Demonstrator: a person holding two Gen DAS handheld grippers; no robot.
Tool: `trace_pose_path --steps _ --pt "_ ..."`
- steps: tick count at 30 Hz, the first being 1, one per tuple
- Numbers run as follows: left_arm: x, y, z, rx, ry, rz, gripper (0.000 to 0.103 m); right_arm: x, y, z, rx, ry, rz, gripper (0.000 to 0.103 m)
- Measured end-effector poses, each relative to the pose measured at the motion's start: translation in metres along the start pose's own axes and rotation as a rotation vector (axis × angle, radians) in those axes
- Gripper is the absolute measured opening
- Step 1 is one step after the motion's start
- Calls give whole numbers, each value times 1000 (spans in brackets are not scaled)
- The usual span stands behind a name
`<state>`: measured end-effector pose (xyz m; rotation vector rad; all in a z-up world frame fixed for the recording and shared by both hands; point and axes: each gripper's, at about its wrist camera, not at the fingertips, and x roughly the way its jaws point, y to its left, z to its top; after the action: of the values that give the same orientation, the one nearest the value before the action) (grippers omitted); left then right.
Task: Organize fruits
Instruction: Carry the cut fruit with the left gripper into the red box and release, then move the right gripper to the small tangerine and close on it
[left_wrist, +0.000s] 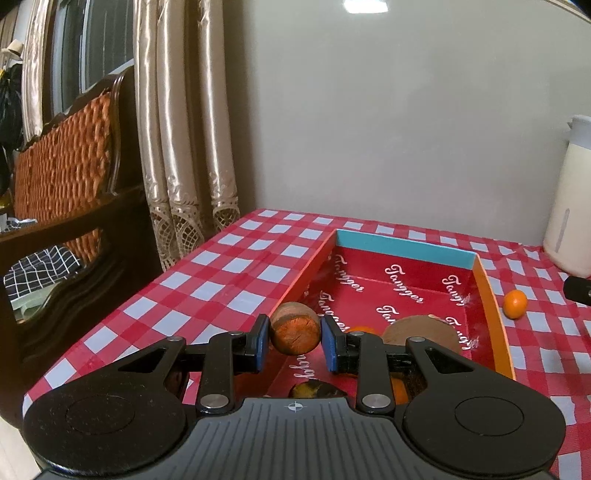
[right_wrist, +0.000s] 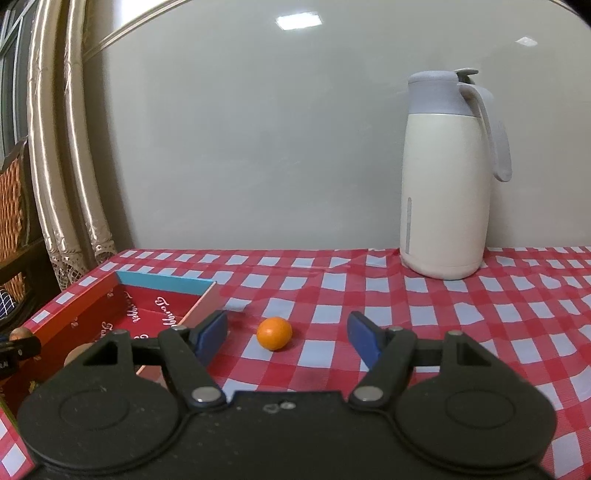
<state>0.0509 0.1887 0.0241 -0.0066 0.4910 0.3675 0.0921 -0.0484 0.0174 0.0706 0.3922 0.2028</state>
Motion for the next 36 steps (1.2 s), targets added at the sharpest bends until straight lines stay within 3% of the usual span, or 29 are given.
trace_pose_path --steps 14,16,18,36 --pt "1 -5 -1 -24 2 -24 34 -1 -3 0 3 -2 -5 71" --pt "-2 -5 -1 -33 -14 -17 60 -2 -4 1 3 -3 -7 71" --pt "-8 -6 1 -37 -52 0 73 -2 -4 1 4 -4 -10 71" --pt "-16 16 3 -83 -107 34 73 9 -2 4 -37 -2 -2 71"
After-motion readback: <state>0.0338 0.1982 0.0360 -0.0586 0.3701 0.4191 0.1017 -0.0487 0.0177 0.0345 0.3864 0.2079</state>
